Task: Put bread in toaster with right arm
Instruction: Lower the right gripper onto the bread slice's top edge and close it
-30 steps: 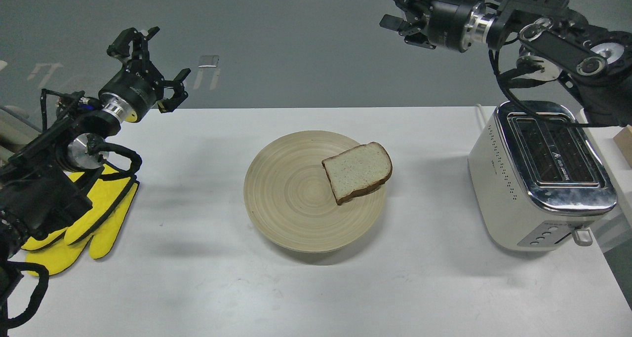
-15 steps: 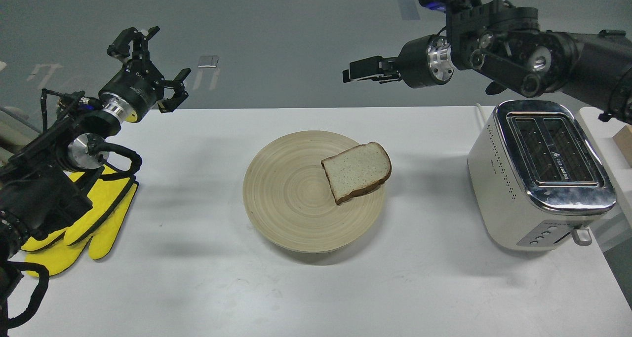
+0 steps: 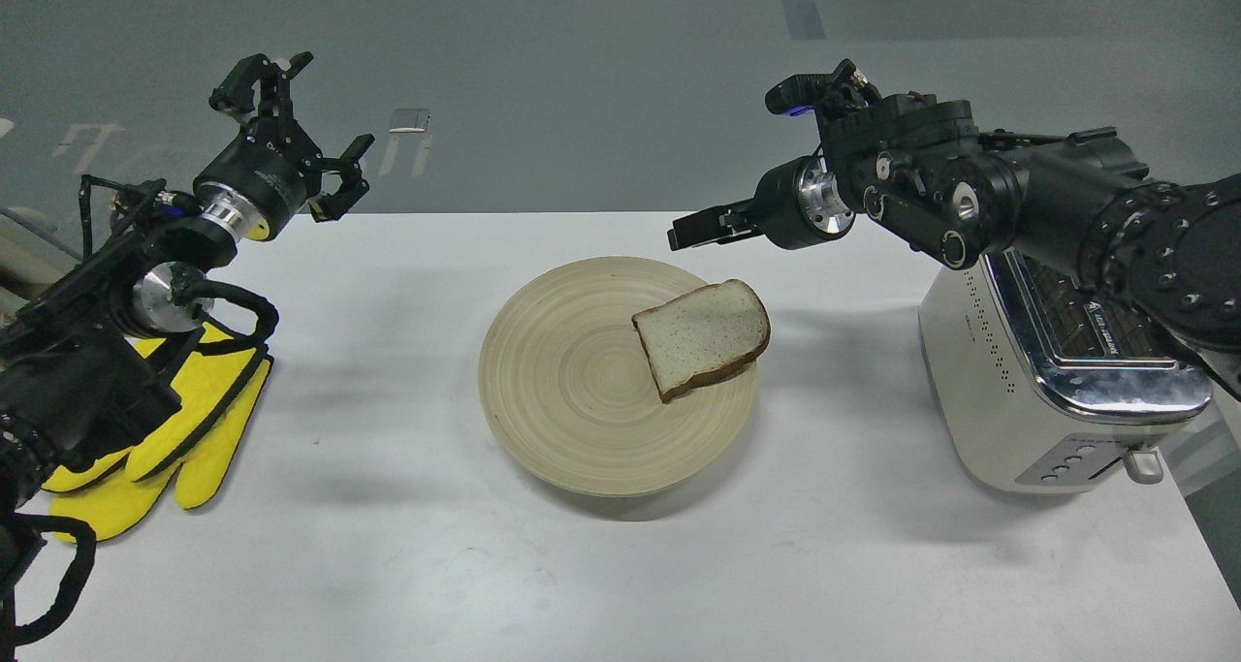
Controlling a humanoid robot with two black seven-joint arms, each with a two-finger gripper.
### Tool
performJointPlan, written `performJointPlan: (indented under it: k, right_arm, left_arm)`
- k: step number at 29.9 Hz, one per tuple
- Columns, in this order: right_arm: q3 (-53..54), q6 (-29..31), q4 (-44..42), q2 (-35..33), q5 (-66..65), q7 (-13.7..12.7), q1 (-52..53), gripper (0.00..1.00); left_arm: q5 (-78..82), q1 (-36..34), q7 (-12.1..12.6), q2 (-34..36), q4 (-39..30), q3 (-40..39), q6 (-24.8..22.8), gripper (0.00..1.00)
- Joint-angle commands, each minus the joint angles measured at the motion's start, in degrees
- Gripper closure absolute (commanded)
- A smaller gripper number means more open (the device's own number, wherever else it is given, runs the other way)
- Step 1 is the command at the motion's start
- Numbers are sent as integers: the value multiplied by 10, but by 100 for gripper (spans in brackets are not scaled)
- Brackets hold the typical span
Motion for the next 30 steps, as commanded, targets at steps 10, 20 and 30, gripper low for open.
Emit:
performJointPlan:
  k: [10, 20, 30]
  right_arm:
    - [-87, 0, -26, 24, -1, 1, -21, 0]
    - [-88, 0, -36, 25, 0, 3, -54, 0]
    - [-83, 0, -43, 25, 1, 7, -59, 4]
  left_arm:
    - [0, 0, 0, 0, 0, 0, 0, 0]
    - [0, 0, 0, 0, 0, 0, 0, 0]
    - [0, 0, 0, 0, 0, 0, 0, 0]
